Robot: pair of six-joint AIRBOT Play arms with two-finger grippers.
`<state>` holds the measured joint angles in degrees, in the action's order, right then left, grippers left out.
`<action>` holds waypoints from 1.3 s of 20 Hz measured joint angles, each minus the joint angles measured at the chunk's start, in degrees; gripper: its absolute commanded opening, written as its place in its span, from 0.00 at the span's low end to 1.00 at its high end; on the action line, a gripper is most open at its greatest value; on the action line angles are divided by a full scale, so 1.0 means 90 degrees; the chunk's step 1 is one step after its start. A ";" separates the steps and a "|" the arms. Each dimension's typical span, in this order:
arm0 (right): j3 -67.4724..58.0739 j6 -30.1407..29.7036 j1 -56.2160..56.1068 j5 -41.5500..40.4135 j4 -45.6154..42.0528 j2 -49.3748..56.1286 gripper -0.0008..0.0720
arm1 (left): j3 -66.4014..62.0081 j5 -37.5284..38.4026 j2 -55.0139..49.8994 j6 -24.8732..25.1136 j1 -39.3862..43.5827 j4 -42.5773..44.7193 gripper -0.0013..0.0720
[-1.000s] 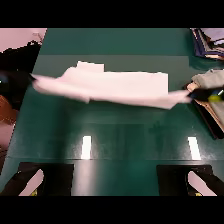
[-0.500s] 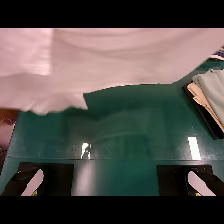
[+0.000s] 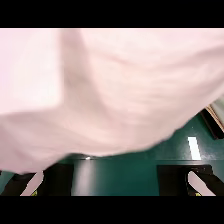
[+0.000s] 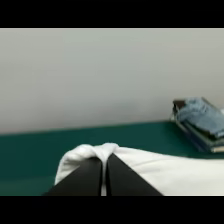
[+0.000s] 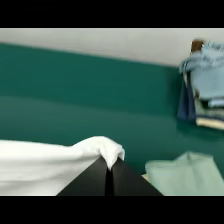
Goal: Fold the shirts.
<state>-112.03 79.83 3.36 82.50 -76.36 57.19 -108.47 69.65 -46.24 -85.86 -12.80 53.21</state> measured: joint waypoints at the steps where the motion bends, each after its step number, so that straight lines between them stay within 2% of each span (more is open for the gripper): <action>1: 0.0027 0.0007 0.0000 0.0274 -0.0034 0.0398 0.03 | 0.0602 0.0153 -0.0102 -0.0017 0.0000 -0.0027 0.06; 4: 0.0056 0.0022 0.0000 0.1013 -0.0068 0.1654 0.03 | 0.2380 0.0398 -0.0675 0.0083 0.0002 -0.0070 0.06; 7: 0.0068 0.0027 -0.0002 0.1384 -0.0100 0.3007 0.03 | 0.3415 0.0146 -0.1608 0.0333 0.0080 -0.0092 0.06; 10: 0.0075 0.0034 -0.0024 0.1394 -0.0024 0.4158 0.03 | 0.3706 -0.0520 -0.2837 0.0629 0.0398 -0.0085 0.06; 13: 0.0068 0.0100 -0.0046 0.0792 0.0291 0.4942 0.03 | 0.3364 -0.1319 -0.4000 0.0831 0.0746 -0.0097 0.06; 17: 0.0061 0.0168 -0.0051 -0.0299 0.0680 0.5248 0.03 | 0.2341 -0.1753 -0.4969 0.0947 0.0942 -0.0058 0.06; 20: 0.0061 0.0163 -0.0049 -0.0845 0.0770 0.5175 0.03 | 0.1790 -0.1678 -0.5197 0.1022 0.0962 0.0228 0.05; 26: 0.0500 -0.0102 -0.0017 -0.0512 0.0789 0.5090 0.03 | 0.1870 -0.0495 -0.5251 0.1042 0.0971 0.0952 0.05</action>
<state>-107.53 78.91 3.20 77.89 -69.25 103.00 -91.64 65.19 -93.49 -76.49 -4.05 61.78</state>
